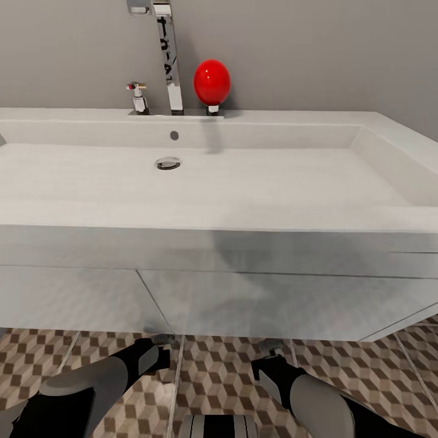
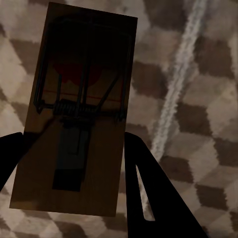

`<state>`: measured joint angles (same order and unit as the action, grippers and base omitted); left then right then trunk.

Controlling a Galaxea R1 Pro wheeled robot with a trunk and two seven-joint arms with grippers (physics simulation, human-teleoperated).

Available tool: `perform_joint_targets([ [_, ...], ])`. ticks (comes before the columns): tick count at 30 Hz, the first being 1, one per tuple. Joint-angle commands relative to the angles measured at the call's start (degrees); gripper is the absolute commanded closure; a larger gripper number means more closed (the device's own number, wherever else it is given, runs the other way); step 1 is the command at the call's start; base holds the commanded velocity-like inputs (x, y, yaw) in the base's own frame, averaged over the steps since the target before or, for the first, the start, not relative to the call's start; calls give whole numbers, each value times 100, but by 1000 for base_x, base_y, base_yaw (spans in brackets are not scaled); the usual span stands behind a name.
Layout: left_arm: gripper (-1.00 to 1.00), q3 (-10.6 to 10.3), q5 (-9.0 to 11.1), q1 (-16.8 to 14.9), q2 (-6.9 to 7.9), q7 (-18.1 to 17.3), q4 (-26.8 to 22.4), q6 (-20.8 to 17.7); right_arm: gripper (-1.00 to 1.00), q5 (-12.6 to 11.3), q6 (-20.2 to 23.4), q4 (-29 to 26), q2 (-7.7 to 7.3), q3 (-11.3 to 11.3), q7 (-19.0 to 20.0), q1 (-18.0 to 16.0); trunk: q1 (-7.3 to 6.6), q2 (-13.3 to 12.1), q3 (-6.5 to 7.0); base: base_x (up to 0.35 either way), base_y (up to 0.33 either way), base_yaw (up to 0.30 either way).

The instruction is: Take the four mousetraps from the cabinet in the bathroom and place them on the bathroom floor. Make sure all four end up on the same floor surface, and ensure that at least two of them are either under or directly next to the same bathroom sink.

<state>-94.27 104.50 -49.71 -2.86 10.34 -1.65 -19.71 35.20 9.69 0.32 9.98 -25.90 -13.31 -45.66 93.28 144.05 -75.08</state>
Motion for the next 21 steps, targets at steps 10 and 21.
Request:
perform_joint_targets([
  [10,100,-47,44,-4,4,29,-10,-23,100,57,-47,3,2,-38,-3,-144,-1,2,-4,0,0,0],
  [21,100,-43,50,-7,31,60,48,-24,100,-436,-39,2,2,-226,7,-347,-1,2,-4,0,0,0],
])
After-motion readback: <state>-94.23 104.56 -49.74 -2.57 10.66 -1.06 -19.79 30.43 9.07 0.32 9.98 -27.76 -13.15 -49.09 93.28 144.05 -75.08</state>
